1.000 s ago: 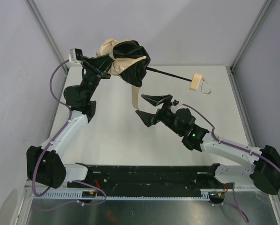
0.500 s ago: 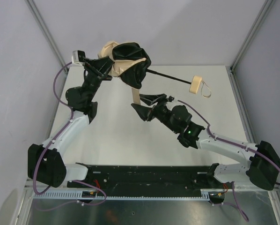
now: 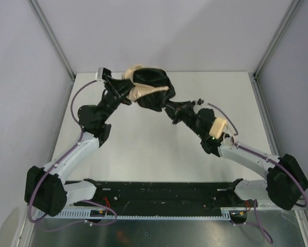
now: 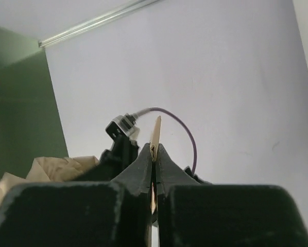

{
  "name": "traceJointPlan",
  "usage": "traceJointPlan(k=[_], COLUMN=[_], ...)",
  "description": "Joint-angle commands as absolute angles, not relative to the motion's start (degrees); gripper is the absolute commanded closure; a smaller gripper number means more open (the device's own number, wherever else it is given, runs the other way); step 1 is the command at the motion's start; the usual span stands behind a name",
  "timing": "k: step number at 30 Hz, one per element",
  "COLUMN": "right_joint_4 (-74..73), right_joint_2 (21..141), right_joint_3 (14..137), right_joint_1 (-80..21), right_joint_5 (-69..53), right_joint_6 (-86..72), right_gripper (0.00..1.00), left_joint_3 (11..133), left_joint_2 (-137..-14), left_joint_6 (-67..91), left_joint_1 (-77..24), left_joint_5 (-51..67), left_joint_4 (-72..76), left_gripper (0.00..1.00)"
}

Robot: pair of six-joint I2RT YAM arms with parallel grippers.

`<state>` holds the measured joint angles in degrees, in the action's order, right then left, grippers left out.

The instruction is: Put away the umbrella

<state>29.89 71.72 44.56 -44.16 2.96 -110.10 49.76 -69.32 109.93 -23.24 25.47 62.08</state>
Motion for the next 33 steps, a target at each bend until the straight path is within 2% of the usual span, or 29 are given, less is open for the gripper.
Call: traceJointPlan(k=[1, 5, 9, 16, 20, 23, 29, 33], right_joint_4=[45.7, 47.22, 39.43, 22.28, 10.98, 9.02, 18.2, 22.86], right_joint_2=[76.54, 79.89, 80.95, 74.94, 71.63, 69.93, 70.05, 75.48], right_joint_3=[47.21, 54.8, 62.25, 64.45, 64.28, 62.63, 52.39, 47.59], right_joint_1=[-34.35, -29.27, -28.73, -30.64, -37.87, -43.29, -49.16, -56.16], right_joint_5=[-12.65, -28.0, -38.73, -46.87, -42.73, -38.83, -33.73, -28.12], right_joint_6=[-94.96, -81.75, -66.9, -41.78, -25.24, -16.15, -10.05, -5.14], right_gripper=[1.0, 1.0, 1.0, 1.0, 1.0, 1.0, 1.0, 1.0], left_joint_3=[46.96, 39.76, 34.47, 35.66, 33.87, 32.37, 29.2, 28.64], left_joint_2=[-61.3, -55.49, -52.88, -49.61, -51.03, -53.84, -62.12, -70.63], left_joint_6=[107.65, 101.64, 98.25, 87.34, 86.92, 87.03, 85.16, 82.28], left_joint_1=[-27.22, -29.89, -32.16, -32.71, -32.75, -32.5, -29.43, -26.99], left_joint_5=[30.48, 31.05, 31.2, 26.52, 24.02, 22.99, 20.63, 20.31], left_joint_4=[54.09, 40.48, 30.84, -0.4, -9.09, -13.41, -18.48, -20.37], left_gripper=[1.0, 1.0, 1.0, 1.0, 1.0, 1.0, 1.0, 1.0])
